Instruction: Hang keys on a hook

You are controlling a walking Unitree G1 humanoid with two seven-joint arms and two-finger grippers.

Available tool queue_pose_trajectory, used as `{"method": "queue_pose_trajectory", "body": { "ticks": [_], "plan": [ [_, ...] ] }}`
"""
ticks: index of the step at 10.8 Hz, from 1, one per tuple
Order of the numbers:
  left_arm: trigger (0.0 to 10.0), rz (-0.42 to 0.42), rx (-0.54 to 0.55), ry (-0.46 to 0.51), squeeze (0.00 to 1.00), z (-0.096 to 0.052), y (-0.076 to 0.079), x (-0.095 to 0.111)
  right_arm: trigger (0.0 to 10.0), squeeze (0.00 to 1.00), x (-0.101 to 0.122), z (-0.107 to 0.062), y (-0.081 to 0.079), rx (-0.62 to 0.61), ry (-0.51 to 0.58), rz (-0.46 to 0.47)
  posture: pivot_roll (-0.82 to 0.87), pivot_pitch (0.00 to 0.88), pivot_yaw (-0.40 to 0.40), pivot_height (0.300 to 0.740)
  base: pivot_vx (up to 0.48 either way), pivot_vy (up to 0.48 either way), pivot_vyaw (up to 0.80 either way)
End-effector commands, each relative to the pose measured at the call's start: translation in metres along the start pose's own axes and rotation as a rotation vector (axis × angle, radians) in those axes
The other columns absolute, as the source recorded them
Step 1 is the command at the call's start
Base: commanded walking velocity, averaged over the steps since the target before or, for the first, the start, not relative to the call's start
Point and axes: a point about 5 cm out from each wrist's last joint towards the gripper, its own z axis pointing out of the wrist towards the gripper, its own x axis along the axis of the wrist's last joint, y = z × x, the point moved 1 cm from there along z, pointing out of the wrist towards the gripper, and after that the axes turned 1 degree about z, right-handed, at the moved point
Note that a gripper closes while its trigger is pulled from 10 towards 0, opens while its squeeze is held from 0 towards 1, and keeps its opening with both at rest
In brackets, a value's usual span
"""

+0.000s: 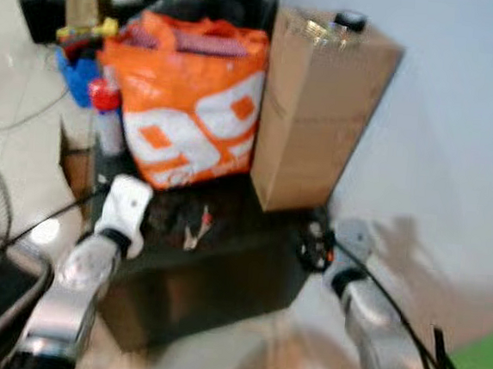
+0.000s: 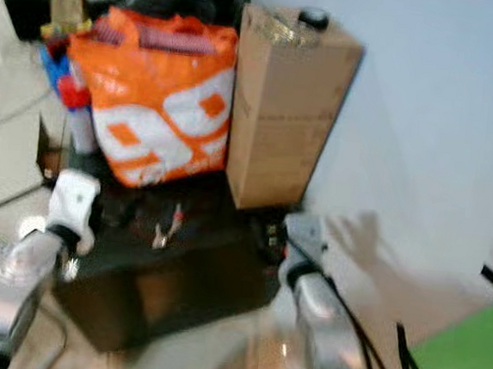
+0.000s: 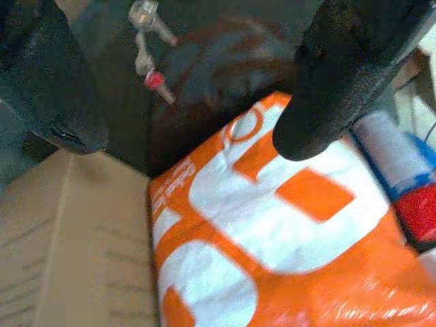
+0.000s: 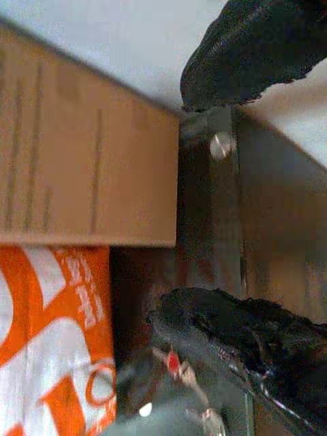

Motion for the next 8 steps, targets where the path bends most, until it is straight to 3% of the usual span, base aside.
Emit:
{"method": "queue_pose_trajectory", "body": {
  "ticks": [1, 8],
  "plan": [
    [10.0, -0.001, -0.02, 0.014, 0.0, 0.0031, 0.0077, 0.0043, 10.0, 1.0, -0.0012, -0.0022, 0.0103, -0.031, -0.009, -0.012, -0.07, 0.0, -0.022, 0.74, 0.33, 0.0, 0.0],
    [10.0, -0.004, -0.049, 0.002, 0.0, 0.0038, 0.0121, 0.0025, 10.0, 1.0, -0.0032, -0.0046, 0.0142, -0.051, -0.024, -0.025, -0.08, 0.0, -0.017, 0.74, 0.326, 0.0, 0.0]
  ]
}}
